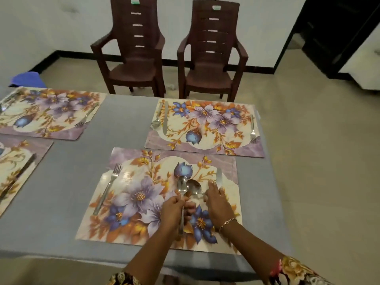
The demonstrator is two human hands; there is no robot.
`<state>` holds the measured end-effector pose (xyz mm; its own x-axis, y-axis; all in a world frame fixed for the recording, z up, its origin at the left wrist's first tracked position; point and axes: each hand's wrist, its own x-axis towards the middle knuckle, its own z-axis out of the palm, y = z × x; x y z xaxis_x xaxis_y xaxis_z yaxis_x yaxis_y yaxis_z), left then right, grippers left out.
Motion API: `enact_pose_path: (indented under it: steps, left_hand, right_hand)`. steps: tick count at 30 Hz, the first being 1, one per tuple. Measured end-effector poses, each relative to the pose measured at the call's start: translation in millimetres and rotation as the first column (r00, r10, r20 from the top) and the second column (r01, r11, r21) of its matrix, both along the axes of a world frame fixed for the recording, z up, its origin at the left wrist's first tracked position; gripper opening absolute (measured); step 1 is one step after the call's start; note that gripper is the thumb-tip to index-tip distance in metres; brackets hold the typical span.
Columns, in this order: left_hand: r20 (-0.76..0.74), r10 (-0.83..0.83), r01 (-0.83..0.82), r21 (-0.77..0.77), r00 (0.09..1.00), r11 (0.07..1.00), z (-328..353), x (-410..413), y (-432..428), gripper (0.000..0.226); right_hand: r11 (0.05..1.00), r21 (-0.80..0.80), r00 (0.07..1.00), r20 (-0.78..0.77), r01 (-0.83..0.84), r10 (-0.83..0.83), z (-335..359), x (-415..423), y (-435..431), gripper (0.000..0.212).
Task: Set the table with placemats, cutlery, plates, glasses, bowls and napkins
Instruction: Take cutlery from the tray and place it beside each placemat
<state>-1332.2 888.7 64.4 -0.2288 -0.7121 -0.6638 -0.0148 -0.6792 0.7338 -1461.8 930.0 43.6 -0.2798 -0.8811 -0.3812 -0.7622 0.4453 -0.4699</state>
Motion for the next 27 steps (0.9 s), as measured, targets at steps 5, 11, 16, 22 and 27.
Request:
enact_pose_path:
  steps: [5,11,16,22,27]
  left_hand:
    - [-0.036,-0.089,0.090,0.011,0.995,0.996,-4.6,1.7,-8.1,0.017]
    - [-0.096,-0.178,0.180,0.011,0.979,0.984,-2.4,-14.5,-7.4,0.013]
    - [0.062,-0.265,0.271,-0.137,0.962,0.953,-11.6,-27.5,-2.5,0.015]
    - [0.203,-0.239,0.291,-0.287,0.949,0.912,-8.6,-50.2,-1.2,0.018]
    - [0.163,-0.224,0.262,-0.276,0.961,0.925,-11.4,-56.1,1.9,0.020]
  right_hand:
    - [0.894,-0.290,0.935,0.201,0.341,-0.291,2.5,5.8,2.6,0.037]
    - [0.627,-0.163,0.637,0.366,0.762,-0.679,16.1,-27.1,3.8,0.019]
    - [0.578,-0.004,0.534,0.389,0.816,-0.751,8.3,-36.2,5.2,0.020]
    - [0.671,-0.044,0.662,0.222,0.740,-0.716,16.5,-40.7,11.0,0.013]
    - [0.846,-0.183,0.841,-0.128,0.501,-0.526,21.9,-34.4,24.9,0.019]
